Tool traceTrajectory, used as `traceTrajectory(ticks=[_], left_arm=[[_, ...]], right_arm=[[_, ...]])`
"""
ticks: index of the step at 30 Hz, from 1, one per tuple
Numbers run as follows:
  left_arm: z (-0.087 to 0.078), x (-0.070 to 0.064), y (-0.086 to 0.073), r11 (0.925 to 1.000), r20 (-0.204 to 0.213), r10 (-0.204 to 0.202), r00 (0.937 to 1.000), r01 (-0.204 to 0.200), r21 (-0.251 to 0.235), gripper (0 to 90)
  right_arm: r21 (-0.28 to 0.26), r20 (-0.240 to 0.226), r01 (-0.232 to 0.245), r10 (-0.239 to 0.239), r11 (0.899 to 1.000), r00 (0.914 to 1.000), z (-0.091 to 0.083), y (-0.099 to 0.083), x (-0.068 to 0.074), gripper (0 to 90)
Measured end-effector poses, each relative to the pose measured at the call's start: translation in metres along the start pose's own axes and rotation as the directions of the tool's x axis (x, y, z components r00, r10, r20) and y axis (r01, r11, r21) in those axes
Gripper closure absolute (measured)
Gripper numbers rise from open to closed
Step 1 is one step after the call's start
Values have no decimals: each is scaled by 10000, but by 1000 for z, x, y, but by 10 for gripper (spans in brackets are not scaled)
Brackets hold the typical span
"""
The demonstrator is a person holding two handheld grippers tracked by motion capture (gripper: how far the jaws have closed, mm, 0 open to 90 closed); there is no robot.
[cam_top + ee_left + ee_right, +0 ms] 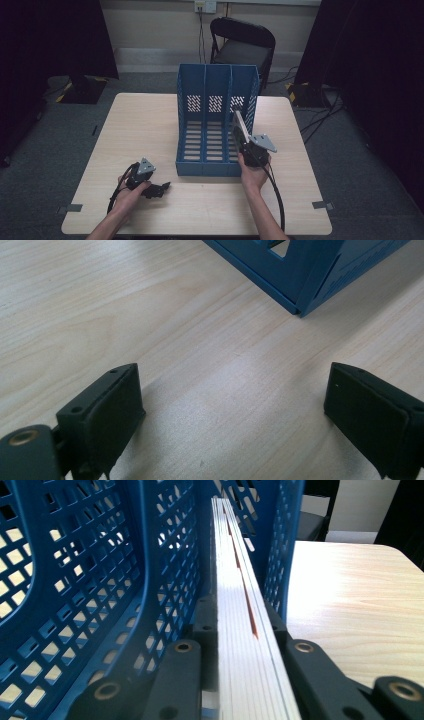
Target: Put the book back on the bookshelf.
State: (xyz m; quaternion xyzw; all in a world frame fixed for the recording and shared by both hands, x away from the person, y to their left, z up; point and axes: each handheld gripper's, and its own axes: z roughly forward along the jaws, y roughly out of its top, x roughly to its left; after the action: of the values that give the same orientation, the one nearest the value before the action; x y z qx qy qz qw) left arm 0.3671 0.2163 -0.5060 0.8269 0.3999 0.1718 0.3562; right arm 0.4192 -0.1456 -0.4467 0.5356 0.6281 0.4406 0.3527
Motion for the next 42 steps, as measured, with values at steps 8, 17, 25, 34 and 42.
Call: traceTrajectory(ticks=[8,17,25,34,42], left_arm=[[0,0,0,10000,-7,27,10000,-27,0,81],[0,0,0,10000,-18,-9,10000,9,-20,84],[0,0,0,10000,-7,27,10000,-27,6,84],[0,0,0,10000,0,15,10000,-15,3,84],[0,0,0,10000,-7,23,10000,-23,4,84]], right_arm=[[-208,730,-32,47,9998,9973,-2,0,0,766],[-37,677,28,-25,10000,9977,-1,0,0,761],[204,24,257,-258,9995,9997,2,12,-1,706],[646,210,273,-287,9975,9994,5,15,0,735],[301,698,231,-252,9993,9972,2,11,1,768]])
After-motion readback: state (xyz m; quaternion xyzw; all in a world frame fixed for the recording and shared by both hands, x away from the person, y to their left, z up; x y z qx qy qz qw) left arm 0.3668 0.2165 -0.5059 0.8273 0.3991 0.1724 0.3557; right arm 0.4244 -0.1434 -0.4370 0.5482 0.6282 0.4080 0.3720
